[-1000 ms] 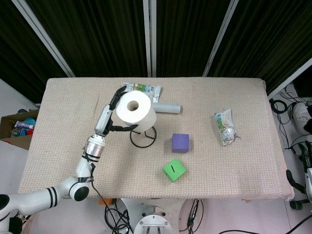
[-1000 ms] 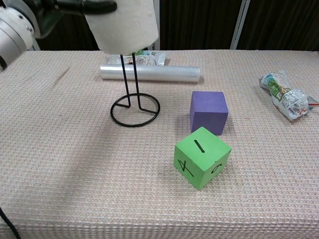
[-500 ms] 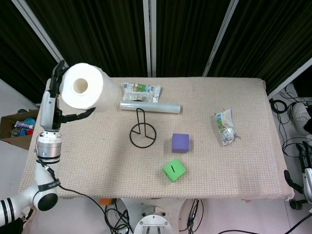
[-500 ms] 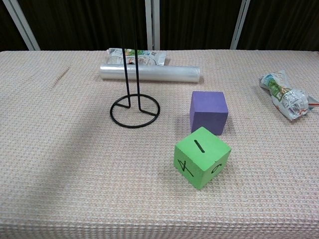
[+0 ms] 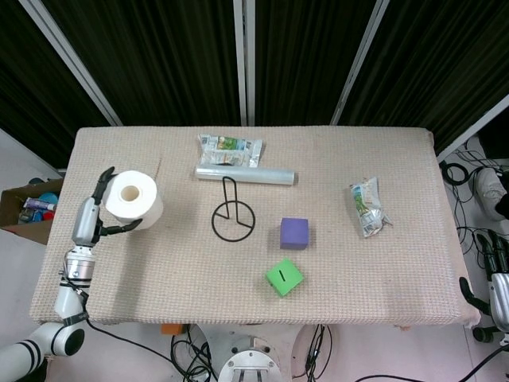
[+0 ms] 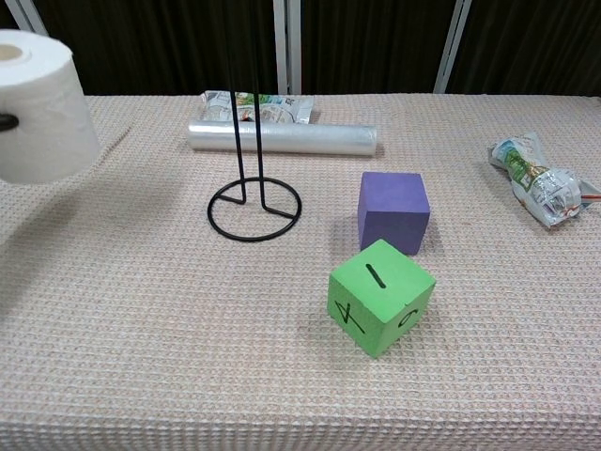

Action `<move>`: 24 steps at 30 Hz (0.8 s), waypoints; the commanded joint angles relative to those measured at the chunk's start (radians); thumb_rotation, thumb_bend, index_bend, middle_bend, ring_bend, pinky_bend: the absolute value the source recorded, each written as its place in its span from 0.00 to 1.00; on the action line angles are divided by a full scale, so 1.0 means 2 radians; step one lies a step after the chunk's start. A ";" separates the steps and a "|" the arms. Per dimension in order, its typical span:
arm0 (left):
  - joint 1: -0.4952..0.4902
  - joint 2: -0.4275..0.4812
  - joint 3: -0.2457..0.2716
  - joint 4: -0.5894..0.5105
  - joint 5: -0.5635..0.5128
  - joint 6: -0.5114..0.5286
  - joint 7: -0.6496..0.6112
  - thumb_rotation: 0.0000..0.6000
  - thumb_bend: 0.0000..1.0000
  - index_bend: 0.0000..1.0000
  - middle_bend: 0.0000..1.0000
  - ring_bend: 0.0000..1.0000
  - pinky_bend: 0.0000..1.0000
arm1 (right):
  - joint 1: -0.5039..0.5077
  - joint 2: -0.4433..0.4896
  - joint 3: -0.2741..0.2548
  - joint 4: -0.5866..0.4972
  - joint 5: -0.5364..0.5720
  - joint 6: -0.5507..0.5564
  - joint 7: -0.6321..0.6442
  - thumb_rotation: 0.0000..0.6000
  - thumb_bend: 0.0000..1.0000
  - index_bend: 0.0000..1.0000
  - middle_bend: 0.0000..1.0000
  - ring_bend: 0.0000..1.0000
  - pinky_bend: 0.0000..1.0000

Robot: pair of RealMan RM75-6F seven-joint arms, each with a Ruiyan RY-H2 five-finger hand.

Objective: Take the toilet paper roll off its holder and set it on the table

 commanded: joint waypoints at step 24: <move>0.095 0.088 0.116 0.003 0.133 0.153 0.201 0.58 0.06 0.00 0.00 0.00 0.18 | 0.001 -0.016 -0.007 0.024 -0.016 0.006 -0.014 1.00 0.30 0.00 0.00 0.00 0.00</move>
